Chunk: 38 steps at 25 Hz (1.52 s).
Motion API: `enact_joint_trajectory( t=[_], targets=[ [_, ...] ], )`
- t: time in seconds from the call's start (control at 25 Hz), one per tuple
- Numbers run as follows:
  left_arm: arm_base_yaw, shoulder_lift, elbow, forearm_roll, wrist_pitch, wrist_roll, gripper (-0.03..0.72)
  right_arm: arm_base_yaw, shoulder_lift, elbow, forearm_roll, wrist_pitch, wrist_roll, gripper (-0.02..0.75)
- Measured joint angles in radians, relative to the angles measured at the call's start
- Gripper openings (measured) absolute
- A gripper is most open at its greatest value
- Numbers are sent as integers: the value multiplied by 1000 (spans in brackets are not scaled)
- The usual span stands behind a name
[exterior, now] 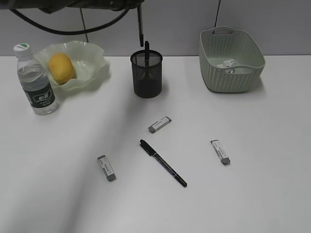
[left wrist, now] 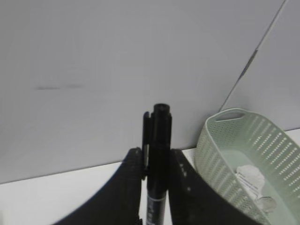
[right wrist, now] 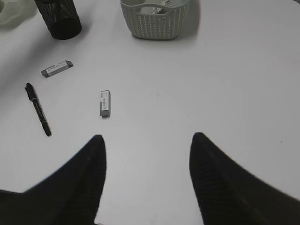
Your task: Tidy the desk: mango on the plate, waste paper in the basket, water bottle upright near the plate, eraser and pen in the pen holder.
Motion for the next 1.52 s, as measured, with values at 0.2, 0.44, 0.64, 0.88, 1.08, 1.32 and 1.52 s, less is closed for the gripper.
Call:
enact_joint_trajectory(
  t=[0.2, 0.44, 0.64, 0.88, 1.08, 1.32, 1.52],
  targets=[
    [0, 71, 0, -7, -39, 0, 134, 0, 0, 0, -2, -1, 0, 456],
    [0, 126, 0, -2, -48, 0, 167, 0, 0, 0, -5, -2, 0, 456],
    [0, 122, 0, 45, -9, 0, 376, 0, 0, 0, -5, -2, 0, 456],
    [0, 59, 0, 84, 73, 0, 450, 0, 0, 0, -5, -2, 0, 456],
    [3, -61, 0, 140, 342, 0, 456, 0, 0, 0, -5, -3, 0, 456],
    [4, -181, 0, 304, 818, 0, 455, 0, 0, 0, -5, -4, 0, 456],
    [26, -252, 0, 361, 1075, 0, 446, 0, 0, 0, -5, -5, 0, 456]
  ],
)
